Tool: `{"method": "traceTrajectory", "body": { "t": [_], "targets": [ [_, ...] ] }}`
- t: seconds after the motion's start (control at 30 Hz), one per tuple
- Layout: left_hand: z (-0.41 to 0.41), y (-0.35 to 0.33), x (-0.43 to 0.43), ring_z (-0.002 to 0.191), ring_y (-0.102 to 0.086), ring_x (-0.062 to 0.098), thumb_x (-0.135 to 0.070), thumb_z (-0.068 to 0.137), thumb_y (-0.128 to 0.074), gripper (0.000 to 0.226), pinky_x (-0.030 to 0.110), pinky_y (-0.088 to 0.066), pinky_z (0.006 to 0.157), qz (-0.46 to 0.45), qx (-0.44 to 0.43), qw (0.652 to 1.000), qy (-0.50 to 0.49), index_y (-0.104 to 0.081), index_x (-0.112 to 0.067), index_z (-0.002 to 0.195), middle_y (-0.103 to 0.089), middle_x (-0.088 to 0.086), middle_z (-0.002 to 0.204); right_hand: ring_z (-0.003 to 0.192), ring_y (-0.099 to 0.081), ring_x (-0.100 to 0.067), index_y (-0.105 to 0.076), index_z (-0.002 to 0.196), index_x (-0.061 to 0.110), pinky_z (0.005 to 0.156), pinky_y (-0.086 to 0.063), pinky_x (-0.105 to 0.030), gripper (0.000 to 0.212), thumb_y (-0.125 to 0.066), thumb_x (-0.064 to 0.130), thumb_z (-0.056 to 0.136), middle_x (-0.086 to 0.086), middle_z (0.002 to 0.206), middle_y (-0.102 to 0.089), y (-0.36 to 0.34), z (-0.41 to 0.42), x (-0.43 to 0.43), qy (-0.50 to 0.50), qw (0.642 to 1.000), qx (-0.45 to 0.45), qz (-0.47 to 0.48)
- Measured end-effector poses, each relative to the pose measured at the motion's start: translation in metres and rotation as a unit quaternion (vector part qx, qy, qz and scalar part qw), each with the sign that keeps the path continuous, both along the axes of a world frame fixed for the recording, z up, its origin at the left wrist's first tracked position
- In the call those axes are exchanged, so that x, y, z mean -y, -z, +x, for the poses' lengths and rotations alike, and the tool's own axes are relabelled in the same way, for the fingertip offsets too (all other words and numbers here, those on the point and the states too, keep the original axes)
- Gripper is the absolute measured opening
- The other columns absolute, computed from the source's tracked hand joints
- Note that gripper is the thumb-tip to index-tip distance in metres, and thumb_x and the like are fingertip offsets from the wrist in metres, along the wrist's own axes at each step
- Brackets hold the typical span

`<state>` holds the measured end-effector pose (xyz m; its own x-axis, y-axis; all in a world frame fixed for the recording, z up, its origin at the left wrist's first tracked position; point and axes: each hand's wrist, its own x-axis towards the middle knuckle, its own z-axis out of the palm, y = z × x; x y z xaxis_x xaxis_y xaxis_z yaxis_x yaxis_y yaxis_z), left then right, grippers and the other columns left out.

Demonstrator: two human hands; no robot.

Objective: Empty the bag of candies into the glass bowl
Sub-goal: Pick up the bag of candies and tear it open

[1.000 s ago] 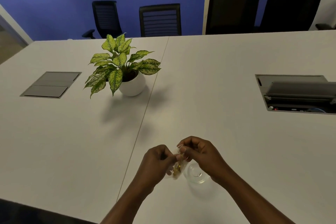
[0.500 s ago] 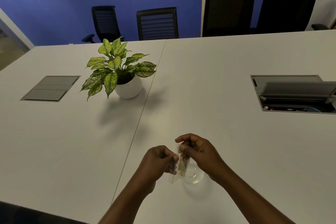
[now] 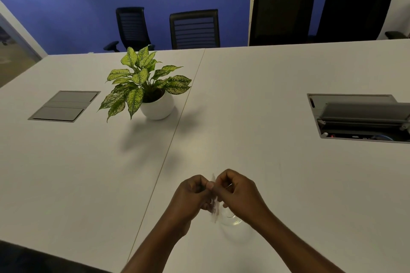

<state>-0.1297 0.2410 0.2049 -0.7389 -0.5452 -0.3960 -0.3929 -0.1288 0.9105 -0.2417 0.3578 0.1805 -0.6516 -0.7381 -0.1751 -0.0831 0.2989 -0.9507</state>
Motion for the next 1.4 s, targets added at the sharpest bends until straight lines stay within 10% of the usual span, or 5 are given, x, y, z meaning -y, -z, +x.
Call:
{"method": "traceTrajectory", "body": {
  "t": [0.4, 0.67, 1.07, 1.4],
  "targets": [
    [-0.001, 0.005, -0.001, 0.064, -0.067, 0.021, -0.013, 0.091, -0.066, 0.011, 0.031, -0.057, 0.061, 0.096, -0.029, 0.995, -0.005, -0.063, -0.005, 0.084, -0.07, 0.01, 0.071, 0.066, -0.072, -0.011, -0.071, 0.086, 0.01, 0.066, -0.059, -0.021, 0.021, -0.06, 0.02, 0.101, -0.001, 0.074, -0.076, 0.002, -0.011, -0.003, -0.029, 0.988, 0.148, -0.023],
    [-0.01, 0.002, -0.007, 0.057, -0.064, 0.008, -0.024, 0.101, -0.053, 0.028, 0.027, -0.057, 0.059, -0.144, 0.044, 0.988, 0.047, -0.062, -0.017, 0.076, -0.068, -0.007, 0.062, 0.069, -0.07, -0.015, -0.065, 0.087, 0.008, 0.067, -0.06, -0.027, 0.023, -0.056, 0.02, 0.103, -0.013, 0.081, -0.075, 0.005, -0.011, -0.001, -0.044, 0.994, 0.099, -0.014],
    [-0.014, 0.011, -0.009, 0.071, -0.066, 0.021, -0.022, 0.102, -0.05, 0.029, 0.035, -0.055, 0.068, 0.024, -0.03, 0.999, 0.031, -0.059, -0.012, 0.076, -0.069, 0.005, 0.072, 0.06, -0.065, -0.01, -0.063, 0.086, 0.016, 0.061, -0.056, -0.023, 0.028, -0.05, 0.028, 0.107, 0.001, 0.068, -0.068, 0.008, -0.023, -0.006, -0.122, 0.99, 0.067, -0.009],
    [-0.011, 0.009, 0.004, 0.069, -0.07, 0.02, -0.038, 0.1, -0.058, 0.037, 0.034, -0.061, 0.069, -0.068, 0.029, 0.99, 0.124, -0.063, -0.001, 0.093, -0.073, 0.004, 0.075, 0.066, -0.068, -0.01, -0.063, 0.087, 0.013, 0.06, -0.055, -0.024, 0.021, -0.055, 0.023, 0.104, 0.002, 0.073, -0.072, 0.014, -0.025, -0.008, -0.13, 0.985, 0.108, -0.027]
  ]
}}
